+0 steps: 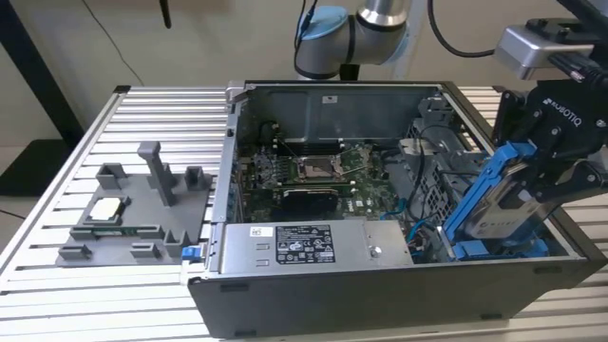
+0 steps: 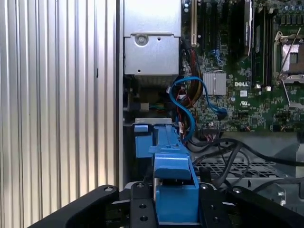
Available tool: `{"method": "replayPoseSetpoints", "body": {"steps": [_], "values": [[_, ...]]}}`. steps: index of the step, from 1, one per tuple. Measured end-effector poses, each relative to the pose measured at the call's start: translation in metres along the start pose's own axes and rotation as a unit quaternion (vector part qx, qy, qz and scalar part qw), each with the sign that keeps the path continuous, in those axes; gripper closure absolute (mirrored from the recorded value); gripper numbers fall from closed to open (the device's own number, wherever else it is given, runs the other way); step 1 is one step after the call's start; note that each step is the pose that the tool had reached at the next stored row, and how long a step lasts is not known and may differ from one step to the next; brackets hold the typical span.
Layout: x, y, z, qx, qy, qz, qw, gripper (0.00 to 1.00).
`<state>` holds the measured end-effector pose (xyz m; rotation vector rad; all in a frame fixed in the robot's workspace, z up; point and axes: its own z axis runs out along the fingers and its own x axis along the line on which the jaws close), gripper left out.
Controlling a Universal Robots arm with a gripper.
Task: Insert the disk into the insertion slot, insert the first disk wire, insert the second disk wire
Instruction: 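Insert the disk into the insertion slot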
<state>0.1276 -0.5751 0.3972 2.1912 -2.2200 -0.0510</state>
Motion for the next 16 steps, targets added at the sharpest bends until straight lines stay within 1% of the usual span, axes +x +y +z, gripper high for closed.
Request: {"method": "replayPoseSetpoints", "body": {"steps": [7, 10, 16], "values": [[0.0001, -0.0005, 0.0127, 0.0, -0.0014, 0.0, 1.0, 0.67], [-0.0002, -0.0007, 0.018, -0.0001, -0.0034, 0.0, 1.0, 0.67], [-0.0005, -0.0007, 0.0195, 0.0, -0.0038, 0.0, 1.0, 0.67]]}}
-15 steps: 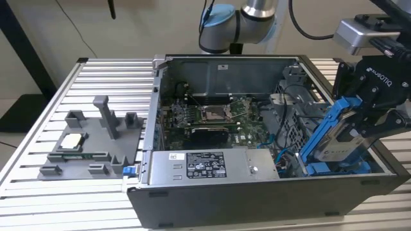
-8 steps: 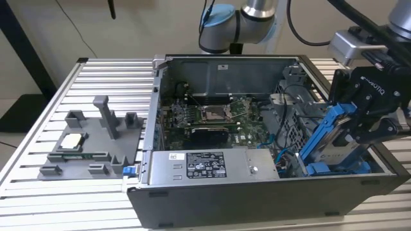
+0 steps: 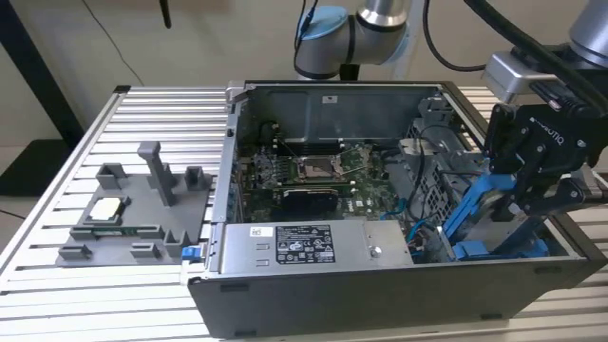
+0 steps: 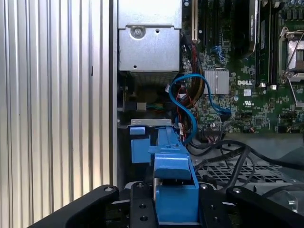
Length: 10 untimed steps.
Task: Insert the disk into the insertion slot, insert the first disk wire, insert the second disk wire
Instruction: 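Insert the disk into the insertion slot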
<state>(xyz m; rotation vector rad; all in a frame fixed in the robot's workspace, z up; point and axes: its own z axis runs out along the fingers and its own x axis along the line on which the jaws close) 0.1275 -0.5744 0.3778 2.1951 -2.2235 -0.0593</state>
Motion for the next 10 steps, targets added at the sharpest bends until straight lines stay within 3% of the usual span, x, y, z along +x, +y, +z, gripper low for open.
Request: {"method": "replayPoseSetpoints", "body": {"steps": [2, 10], "values": [[0.0, 0.0001, -0.001, -0.0001, -0.0001, 0.0, 1.0, 0.6], [-0.0011, 0.0008, -0.0161, -0.0002, -0.0003, 0.0, 1.0, 0.6]]}}
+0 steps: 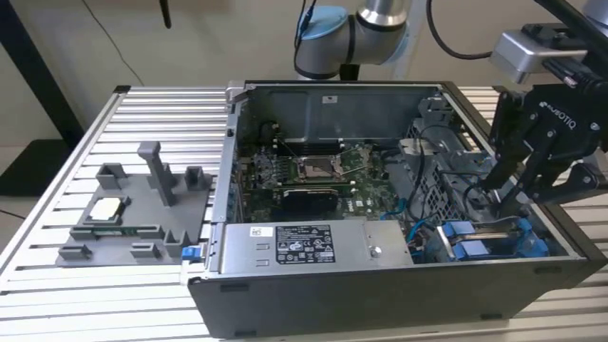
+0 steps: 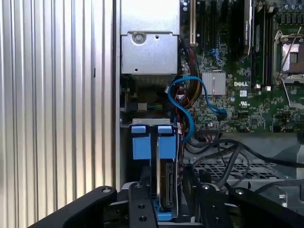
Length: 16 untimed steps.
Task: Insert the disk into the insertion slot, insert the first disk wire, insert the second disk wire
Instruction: 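Insert the disk into the insertion slot, then insert the first disk wire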
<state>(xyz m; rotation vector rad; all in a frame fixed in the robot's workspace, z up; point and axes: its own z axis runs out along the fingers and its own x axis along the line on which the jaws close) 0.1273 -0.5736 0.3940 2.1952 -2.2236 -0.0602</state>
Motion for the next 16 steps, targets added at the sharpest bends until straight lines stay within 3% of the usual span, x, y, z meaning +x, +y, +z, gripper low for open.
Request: {"method": "replayPoseSetpoints", "body": {"steps": [9, 13, 16], "values": [[-0.0126, 0.0019, -0.0006, 0.0, 0.0002, 0.0, 1.0, 0.6], [-0.0146, 0.0026, -0.0034, 0.0002, -0.0002, -0.001, 1.0, 0.6], [-0.0168, 0.0031, -0.0029, 0.0058, -0.0043, -0.005, 1.0, 0.6]]}}
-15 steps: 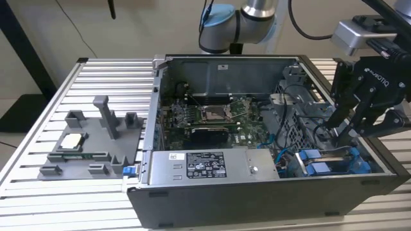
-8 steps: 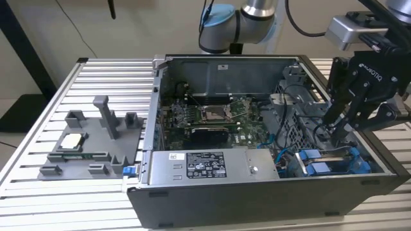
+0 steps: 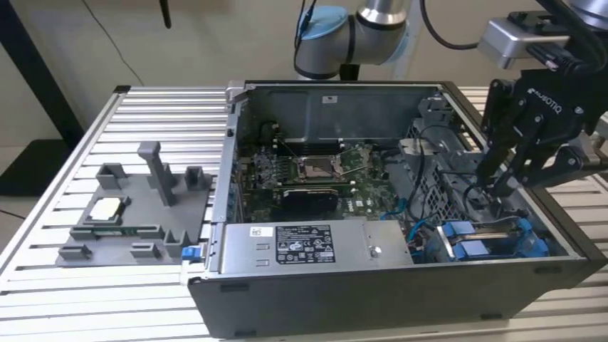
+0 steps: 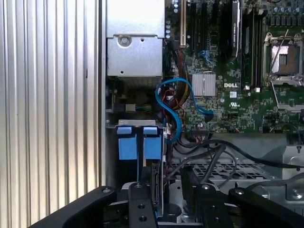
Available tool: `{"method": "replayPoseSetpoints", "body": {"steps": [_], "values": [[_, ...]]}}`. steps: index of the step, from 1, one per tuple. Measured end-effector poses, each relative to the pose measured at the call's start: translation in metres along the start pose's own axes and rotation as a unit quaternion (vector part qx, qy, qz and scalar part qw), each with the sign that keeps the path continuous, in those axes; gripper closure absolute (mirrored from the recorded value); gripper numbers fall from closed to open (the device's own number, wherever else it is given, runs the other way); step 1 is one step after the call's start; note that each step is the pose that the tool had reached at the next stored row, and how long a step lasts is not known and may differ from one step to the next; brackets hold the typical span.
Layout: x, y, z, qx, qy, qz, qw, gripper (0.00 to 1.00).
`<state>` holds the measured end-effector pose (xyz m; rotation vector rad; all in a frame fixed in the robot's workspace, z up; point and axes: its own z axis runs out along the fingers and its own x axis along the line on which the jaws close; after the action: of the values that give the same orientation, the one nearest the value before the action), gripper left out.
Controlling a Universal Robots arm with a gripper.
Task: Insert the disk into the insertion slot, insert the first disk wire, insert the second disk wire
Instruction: 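Insert the first disk wire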
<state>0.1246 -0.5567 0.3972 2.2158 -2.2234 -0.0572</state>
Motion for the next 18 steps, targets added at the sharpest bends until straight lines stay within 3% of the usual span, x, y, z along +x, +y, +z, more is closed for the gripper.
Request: {"method": "replayPoseSetpoints", "body": {"steps": [5, 13, 18], "values": [[-0.0036, 0.001, 0.0026, 0.0089, -0.0075, -0.008, 0.9999, 0.6], [-0.0078, 0.0015, 0.0076, 0.0241, -0.0154, -0.02, 0.9994, 0.6], [-0.0079, 0.0023, 0.0099, 0.0265, -0.027, -0.021, 0.9991, 0.68]]}}
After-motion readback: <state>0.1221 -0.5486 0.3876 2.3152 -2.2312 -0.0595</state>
